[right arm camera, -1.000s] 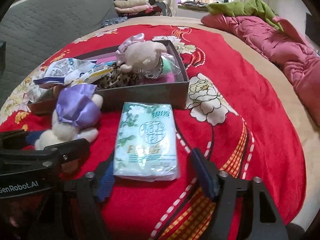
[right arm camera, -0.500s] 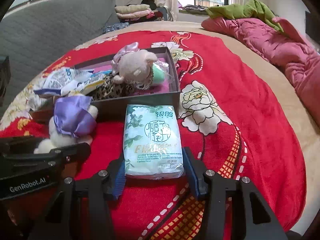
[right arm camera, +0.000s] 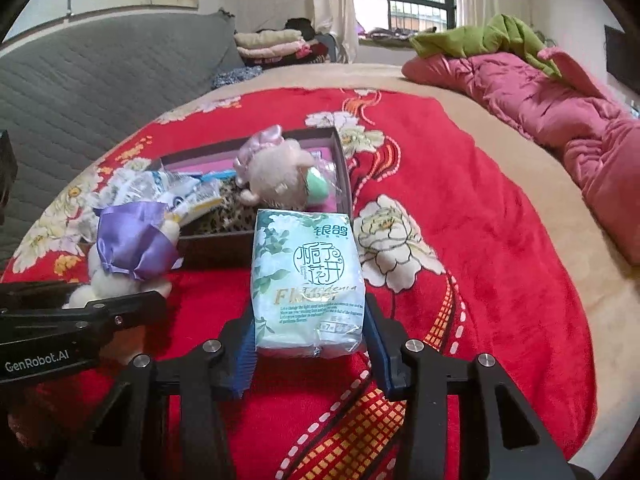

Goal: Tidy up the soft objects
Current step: 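Carry the tissue pack and purple-bow bunny over the box tray, then open the right tool to drop the tissue pack while the left tool releases the bunny into the tray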

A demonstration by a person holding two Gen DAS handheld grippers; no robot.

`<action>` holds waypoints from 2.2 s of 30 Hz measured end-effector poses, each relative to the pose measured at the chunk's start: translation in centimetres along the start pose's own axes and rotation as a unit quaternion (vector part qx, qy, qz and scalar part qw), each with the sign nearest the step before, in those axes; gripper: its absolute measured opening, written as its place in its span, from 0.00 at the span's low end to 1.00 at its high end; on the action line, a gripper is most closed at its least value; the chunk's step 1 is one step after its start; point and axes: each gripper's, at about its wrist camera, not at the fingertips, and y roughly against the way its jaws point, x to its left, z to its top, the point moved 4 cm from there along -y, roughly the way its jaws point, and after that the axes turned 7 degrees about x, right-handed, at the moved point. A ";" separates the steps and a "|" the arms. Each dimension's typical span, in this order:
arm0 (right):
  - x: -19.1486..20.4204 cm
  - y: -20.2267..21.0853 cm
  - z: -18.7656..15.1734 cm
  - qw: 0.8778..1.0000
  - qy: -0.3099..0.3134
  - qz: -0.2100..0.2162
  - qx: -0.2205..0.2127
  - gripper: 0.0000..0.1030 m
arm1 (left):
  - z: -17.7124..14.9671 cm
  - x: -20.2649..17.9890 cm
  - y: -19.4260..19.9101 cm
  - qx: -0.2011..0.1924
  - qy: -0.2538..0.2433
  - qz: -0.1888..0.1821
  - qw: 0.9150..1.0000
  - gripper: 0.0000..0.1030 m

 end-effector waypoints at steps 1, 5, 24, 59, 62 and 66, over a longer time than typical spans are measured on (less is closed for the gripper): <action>0.2 0.4 0.1 1.000 0.003 0.001 -0.005 0.47 | -0.1 0.1 0.4 -0.002 0.001 0.001 1.000 0.36; 0.8 1.7 0.8 1.000 0.008 0.006 -0.021 0.46 | -0.5 1.1 2.7 -0.020 0.012 0.002 1.000 0.36; 6.5 -2.3 8.4 0.997 0.080 0.020 -0.011 0.47 | 5.5 11.0 2.7 -0.053 0.105 0.037 0.992 0.36; 5.4 -0.4 8.8 0.998 0.053 0.021 -0.039 0.69 | 5.9 12.2 5.3 -0.095 0.117 0.063 0.987 0.61; 5.2 0.9 8.1 0.998 0.049 0.021 -0.043 0.70 | 5.1 11.8 6.2 -0.095 0.114 0.063 0.987 0.61; 4.9 2.2 6.9 0.998 0.046 0.018 -0.045 0.71 | 3.8 10.9 6.9 -0.092 0.105 0.067 0.988 0.61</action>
